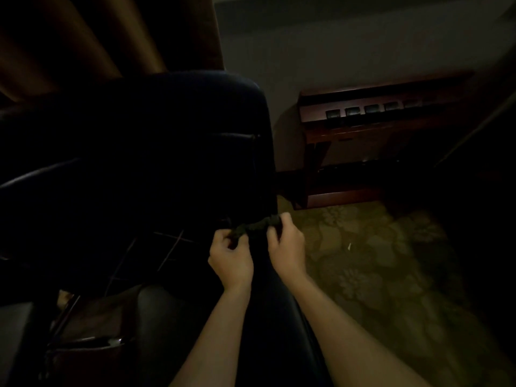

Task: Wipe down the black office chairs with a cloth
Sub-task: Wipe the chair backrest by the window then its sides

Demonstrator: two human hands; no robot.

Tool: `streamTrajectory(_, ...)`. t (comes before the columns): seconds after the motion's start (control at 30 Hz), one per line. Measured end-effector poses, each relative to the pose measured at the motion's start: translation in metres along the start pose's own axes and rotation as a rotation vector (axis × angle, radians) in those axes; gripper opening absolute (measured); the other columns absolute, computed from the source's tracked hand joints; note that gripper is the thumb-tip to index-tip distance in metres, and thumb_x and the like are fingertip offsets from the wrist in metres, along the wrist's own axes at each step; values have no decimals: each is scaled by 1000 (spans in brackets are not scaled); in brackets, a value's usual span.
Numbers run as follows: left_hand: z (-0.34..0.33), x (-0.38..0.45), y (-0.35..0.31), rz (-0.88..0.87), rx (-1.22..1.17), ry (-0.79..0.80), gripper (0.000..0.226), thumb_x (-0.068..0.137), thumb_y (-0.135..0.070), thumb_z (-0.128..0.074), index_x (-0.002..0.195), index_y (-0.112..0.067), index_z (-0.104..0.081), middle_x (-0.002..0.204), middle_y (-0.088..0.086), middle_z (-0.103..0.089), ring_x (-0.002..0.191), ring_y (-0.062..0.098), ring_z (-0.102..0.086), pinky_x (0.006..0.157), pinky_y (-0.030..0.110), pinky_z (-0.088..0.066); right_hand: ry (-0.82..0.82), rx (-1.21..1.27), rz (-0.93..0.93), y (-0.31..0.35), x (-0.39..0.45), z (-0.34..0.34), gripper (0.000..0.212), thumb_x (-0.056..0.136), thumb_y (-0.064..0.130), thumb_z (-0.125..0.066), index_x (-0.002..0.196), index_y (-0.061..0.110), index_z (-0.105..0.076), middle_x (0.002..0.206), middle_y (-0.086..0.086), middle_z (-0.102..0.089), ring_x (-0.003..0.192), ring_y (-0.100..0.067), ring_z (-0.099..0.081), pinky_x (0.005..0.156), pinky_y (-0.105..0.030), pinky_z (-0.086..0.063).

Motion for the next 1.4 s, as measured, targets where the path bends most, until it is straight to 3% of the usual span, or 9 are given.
streamTrajectory(0.2,19,2,-73,-168,-211,-67,7,89,-15,-68,92,-16,-62,93,1,-70,84,13,-70,76,30,-60,-128,90,191,77,20,25,7,95,16,-54,89,15,-51,72,4,-58,61,-7,-57,52,-23,-45)
streamTrajectory(0.37,25,16,-111,-293,-172,-71,9,88,-16,-69,88,-19,-61,78,-7,-70,73,6,-70,70,27,-58,-242,47,275,114,36,30,8,95,20,-55,90,15,-51,75,2,-60,64,-9,-59,55,-25,-47)
streamTrajectory(0.5,22,20,-71,-292,-77,-73,7,90,-15,-66,90,-17,-60,83,-7,-69,77,2,-66,70,23,-56,-296,-29,352,86,20,8,7,93,14,-55,96,8,-56,85,0,-58,70,-6,-53,59,-12,-40)
streamTrajectory(0.73,14,24,25,39,-27,-23,8,91,-13,-65,87,-18,-60,83,-3,-69,80,13,-68,78,35,-60,-161,-114,171,5,-14,-32,5,92,9,-57,96,11,-55,86,1,-56,68,-6,-51,57,-17,-41)
streamTrajectory(0.87,26,21,8,-31,-122,-51,6,90,-13,-67,89,-16,-61,84,-5,-69,80,9,-69,79,36,-60,-177,-31,115,15,-13,-29,7,94,14,-57,89,18,-52,73,2,-58,61,-9,-56,51,-23,-45)
streamTrajectory(1.07,64,33,-70,-232,-278,-203,10,88,-15,-69,85,-18,-60,82,-4,-70,78,12,-70,74,31,-59,-296,51,289,108,6,-20,10,95,19,-58,89,11,-56,70,2,-61,58,-8,-58,51,-19,-43)
streamTrajectory(1.23,78,44,-87,-410,-106,-217,10,88,-12,-67,88,-16,-58,81,-5,-66,76,4,-65,71,20,-54,-338,-5,355,125,7,-34,10,94,18,-59,89,11,-56,69,4,-59,56,-4,-54,51,-10,-39)
streamTrajectory(1.33,76,45,-44,-326,-49,-203,9,88,-8,-66,89,-12,-58,79,-6,-64,73,0,-61,65,11,-47,-269,-75,304,89,-5,-57,9,93,16,-60,91,7,-57,70,3,-59,57,-6,-54,53,-6,-35)
streamTrajectory(1.4,78,50,-8,-204,-50,-176,9,90,-8,-65,87,-13,-58,78,-4,-64,71,0,-61,62,18,-49,-185,-86,245,67,-14,-74,7,93,15,-60,91,9,-57,70,5,-58,58,-4,-54,54,-9,-36)
Point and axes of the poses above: each hand's wrist, its own x-axis towards the middle knuckle, its own z-axis out of the back of the hand, y = z × x, the point moved 7 cm from there along x, towards the middle knuckle
